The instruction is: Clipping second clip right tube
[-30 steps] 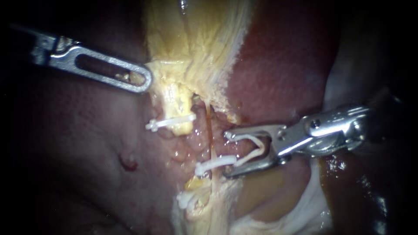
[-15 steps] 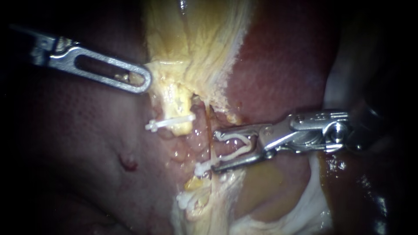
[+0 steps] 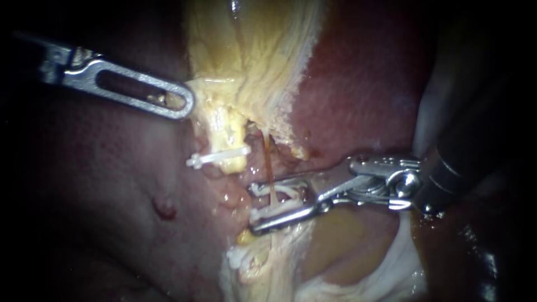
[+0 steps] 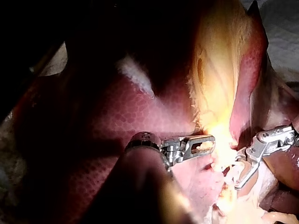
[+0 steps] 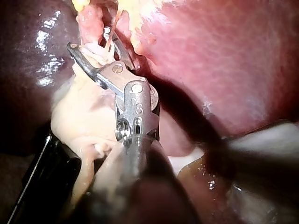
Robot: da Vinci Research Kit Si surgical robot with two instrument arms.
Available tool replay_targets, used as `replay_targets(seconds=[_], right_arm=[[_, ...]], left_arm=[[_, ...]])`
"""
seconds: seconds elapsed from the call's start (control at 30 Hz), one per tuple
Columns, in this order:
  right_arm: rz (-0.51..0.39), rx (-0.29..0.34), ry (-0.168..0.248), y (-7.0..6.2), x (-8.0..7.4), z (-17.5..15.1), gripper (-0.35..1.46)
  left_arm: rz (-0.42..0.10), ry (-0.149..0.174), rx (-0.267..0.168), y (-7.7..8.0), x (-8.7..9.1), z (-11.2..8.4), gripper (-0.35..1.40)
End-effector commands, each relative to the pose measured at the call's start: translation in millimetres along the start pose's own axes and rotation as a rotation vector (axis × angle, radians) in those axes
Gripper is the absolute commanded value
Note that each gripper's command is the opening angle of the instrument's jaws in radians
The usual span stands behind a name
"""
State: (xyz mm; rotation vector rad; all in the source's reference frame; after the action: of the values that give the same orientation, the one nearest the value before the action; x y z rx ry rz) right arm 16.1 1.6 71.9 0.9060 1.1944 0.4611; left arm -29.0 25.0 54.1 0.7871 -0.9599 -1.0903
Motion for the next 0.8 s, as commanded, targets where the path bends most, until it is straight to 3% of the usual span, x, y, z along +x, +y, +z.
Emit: replay_targets(seconds=[0.03,0.43,0.8], right_arm=[[0.001,-0.002,0.003,0.1,0.0,0.0,0.49],[0.016,0.021,0.048,-0.5,0.5,-0.8,0.48],[0.036,0.109,0.077,-2.3,1.1,-0.2,0.48]], left_arm=[[0.0,0.001,0.002,0.0,0.0,0.0,-0.35],[0.0,-0.001,0.0,0.4,0.0,-0.2,-0.35],[0.0,-0.003,-0.003,0.9,0.0,-0.3,-0.35]])
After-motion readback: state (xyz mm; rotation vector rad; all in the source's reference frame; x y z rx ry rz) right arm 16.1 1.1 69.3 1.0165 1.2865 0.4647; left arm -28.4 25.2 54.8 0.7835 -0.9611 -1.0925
